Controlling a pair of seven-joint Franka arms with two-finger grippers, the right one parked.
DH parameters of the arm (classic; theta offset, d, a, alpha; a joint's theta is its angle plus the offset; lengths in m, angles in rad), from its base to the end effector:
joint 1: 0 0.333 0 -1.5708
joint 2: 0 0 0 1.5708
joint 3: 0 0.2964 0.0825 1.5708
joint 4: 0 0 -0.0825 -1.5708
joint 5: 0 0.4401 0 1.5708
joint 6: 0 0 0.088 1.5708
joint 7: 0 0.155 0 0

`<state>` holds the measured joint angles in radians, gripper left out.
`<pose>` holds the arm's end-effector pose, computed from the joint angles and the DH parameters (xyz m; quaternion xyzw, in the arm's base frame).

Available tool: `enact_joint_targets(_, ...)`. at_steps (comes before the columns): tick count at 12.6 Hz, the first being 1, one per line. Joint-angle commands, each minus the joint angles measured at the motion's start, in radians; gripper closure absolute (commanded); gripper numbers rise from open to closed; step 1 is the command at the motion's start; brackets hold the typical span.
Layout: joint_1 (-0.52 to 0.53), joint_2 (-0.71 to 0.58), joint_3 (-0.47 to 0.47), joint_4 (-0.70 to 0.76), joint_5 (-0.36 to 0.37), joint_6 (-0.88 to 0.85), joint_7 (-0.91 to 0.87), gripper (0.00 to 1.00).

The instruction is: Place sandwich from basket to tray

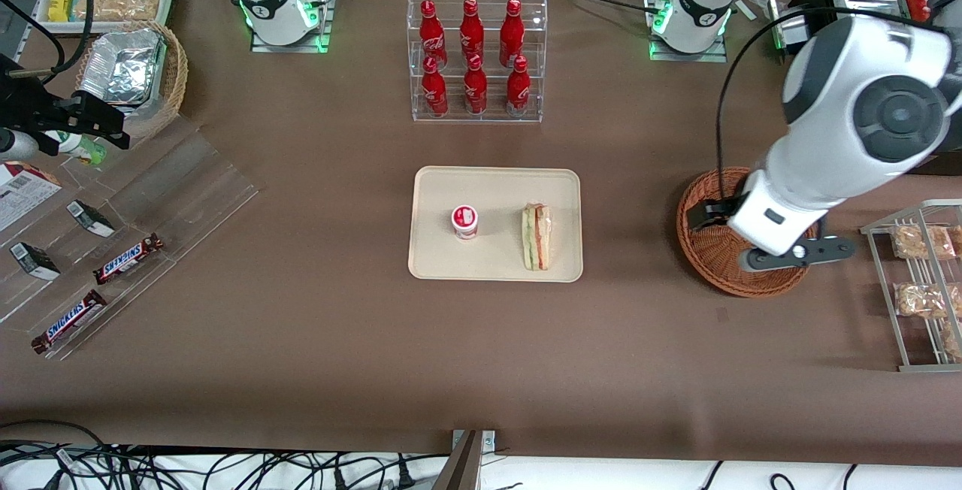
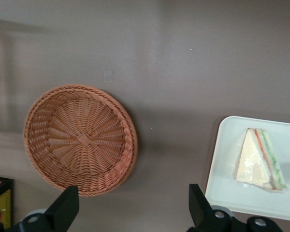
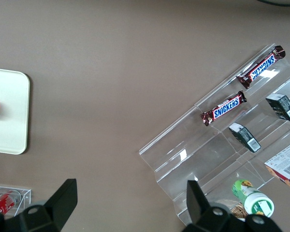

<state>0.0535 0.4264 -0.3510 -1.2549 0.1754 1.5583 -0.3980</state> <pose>0.6965 -0.1453 0.4513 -0.9970 -0.0579 0.0413 0.0316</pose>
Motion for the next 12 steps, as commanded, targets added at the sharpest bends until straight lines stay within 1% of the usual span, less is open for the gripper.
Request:
enact_joint_targets(1, -0.02, 0.0, 0.096, 0.028, -0.05, -0.05, 0.147, 0.0)
enact_joint_targets(3, -0.02, 0.0, 0.167, 0.029, -0.095, -0.052, 0.259, 0.0)
enact_joint_targets(5, -0.055, 0.002, 0.278, 0.031, -0.137, -0.05, 0.393, 0.0)
enact_joint_targets(6, -0.078, 0.003, 0.349, 0.031, -0.17, -0.049, 0.45, 0.0)
enact_joint_targets(7, -0.093, 0.005, 0.395, 0.032, -0.2, -0.046, 0.505, 0.0)
enact_joint_targets(9, -0.093, 0.009, 0.412, 0.032, -0.212, -0.038, 0.574, 0.0)
enact_joint_targets(12, -0.096, 0.012, 0.412, 0.032, -0.212, -0.034, 0.582, 0.0)
